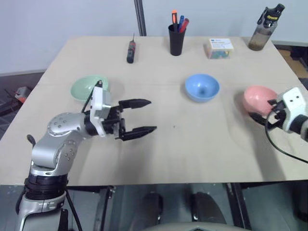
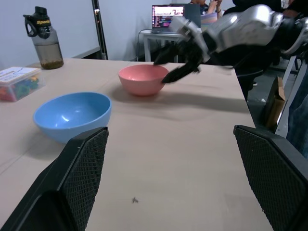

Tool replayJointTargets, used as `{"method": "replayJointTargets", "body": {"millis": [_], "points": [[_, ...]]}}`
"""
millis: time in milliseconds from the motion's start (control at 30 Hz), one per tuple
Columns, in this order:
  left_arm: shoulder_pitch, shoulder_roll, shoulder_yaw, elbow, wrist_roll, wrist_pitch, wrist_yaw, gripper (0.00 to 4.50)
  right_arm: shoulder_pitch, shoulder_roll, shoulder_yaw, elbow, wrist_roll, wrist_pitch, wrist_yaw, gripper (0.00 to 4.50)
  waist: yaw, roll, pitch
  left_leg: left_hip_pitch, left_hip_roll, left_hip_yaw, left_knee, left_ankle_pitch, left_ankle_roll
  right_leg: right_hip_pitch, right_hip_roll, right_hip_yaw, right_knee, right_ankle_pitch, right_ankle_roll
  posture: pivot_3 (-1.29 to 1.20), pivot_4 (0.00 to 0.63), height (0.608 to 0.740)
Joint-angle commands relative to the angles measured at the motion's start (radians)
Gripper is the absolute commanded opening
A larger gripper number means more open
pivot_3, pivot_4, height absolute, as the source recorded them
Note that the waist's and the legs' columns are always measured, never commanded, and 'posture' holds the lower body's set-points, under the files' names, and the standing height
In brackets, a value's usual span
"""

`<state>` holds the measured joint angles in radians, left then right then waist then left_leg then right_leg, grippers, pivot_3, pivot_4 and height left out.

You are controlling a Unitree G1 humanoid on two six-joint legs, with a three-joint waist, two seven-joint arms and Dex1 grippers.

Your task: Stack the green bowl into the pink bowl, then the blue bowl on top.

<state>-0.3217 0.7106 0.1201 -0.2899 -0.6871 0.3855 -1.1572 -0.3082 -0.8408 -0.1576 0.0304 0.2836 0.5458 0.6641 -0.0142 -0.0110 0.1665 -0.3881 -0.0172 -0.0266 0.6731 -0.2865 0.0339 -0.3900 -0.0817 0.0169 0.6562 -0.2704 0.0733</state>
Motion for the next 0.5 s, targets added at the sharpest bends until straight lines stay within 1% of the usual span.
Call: {"method": "replayJointTargets", "body": {"millis": [33, 67, 100, 167, 233, 267, 300, 333, 500], "points": [[-0.009, -0.003, 0.01, -0.055, -0.01, -0.002, 0.024, 4.5, -0.074, 0.003, 0.032, 0.097, -0.053, -0.055, 0.008, 3.82, 0.0, 0.0, 0.0, -0.003, 0.0, 0.0, 0.001, 0.0, 0.0, -0.004, 0.0, 0.0, 0.001, 0.0, 0.0, 0.0, 0.15, 0.74], [-0.006, -0.004, 0.015, -0.064, -0.018, 0.002, 0.034, 4.5, -0.092, 0.004, 0.039, 0.12, -0.062, -0.068, 0.011, 3.33, 0.0, 0.0, 0.0, -0.007, 0.0, 0.0, 0.002, 0.0, 0.0, -0.007, 0.0, 0.0, 0.002, 0.0, 0.0, 0.0, 0.15, 0.74], [-0.004, -0.006, 0.019, -0.071, -0.024, 0.005, 0.042, 4.5, -0.104, 0.005, 0.044, 0.135, -0.068, -0.079, 0.019, 2.99, 0.001, 0.0, 0.0, -0.009, 0.0, 0.0, 0.003, 0.0, 0.0, -0.009, 0.0, 0.0, 0.003, 0.0, 0.0, 0.0, 0.15, 0.74], [0.003, -0.005, 0.024, -0.078, -0.028, 0.005, 0.049, 4.5, -0.12, 0.005, 0.049, 0.149, -0.075, -0.091, 0.028, 2.03, 0.001, 0.0, 0.0, -0.01, 0.0, 0.0, 0.003, 0.0, 0.0, -0.009, 0.0, 0.0, 0.002, 0.0, 0.0, 0.0, 0.15, 0.74], [0.012, -0.003, 0.028, -0.083, -0.028, 0.004, 0.056, 4.5, -0.128, 0.003, 0.056, 0.146, -0.082, -0.098, 0.043, 1.29, 0.001, 0.0, 0.0, -0.01, 0.0, 0.0, 0.003, 0.0, 0.0, -0.009, 0.0, 0.0, 0.002, 0.0, 0.0, 0.0, 0.15, 0.74], [0.014, -0.002, 0.029, -0.084, -0.028, 0.004, 0.059, 4.5, -0.13, 0.003, 0.057, 0.146, -0.085, -0.101, 0.047, 0.74, 0.001, 0.0, 0.0, -0.01, 0.0, 0.0, 0.003, 0.0, 0.0, -0.009, 0.0, 0.0, 0.003, 0.0, 0.0, 0.0, 0.15, 0.74], [0.016, -0.003, 0.029, -0.086, -0.029, 0.004, 0.063, 4.5, -0.128, 0.002, 0.059, 0.132, -0.085, -0.101, 0.056, 0.5, 0.001, 0.0, 0.0, -0.01, 0.0, 0.0, 0.004, 0.0, 0.0, -0.009, 0.0, 0.0, 0.003, 0.0, 0.0, 0.0, 0.15, 0.74], [0.019, -0.006, 0.028, -0.087, -0.028, 0.002, 0.067, 4.5, -0.124, 0.003, 0.064, 0.1, -0.081, -0.095, 0.067, 0.05, 0.001, 0.0, 0.0, -0.01, 0.0, 0.0, 0.004, 0.0, 0.0, -0.009, 0.0, 0.0, 0.003, 0.0, 0.0, 0.0, 0.15, 0.74], [0.027, -0.017, 0.025, -0.079, -0.012, -0.008, 0.095, 4.5, -0.08, 0.004, 0.08, -0.072, -0.051, -0.039, 0.113, 0.02, 0.001, 0.0, 0.0, -0.01, 0.0, 0.0, 0.005, 0.0, 0.0, -0.01, 0.0, 0.0, 0.004, 0.0, 0.0, 0.0, 0.15, 0.74]]}}
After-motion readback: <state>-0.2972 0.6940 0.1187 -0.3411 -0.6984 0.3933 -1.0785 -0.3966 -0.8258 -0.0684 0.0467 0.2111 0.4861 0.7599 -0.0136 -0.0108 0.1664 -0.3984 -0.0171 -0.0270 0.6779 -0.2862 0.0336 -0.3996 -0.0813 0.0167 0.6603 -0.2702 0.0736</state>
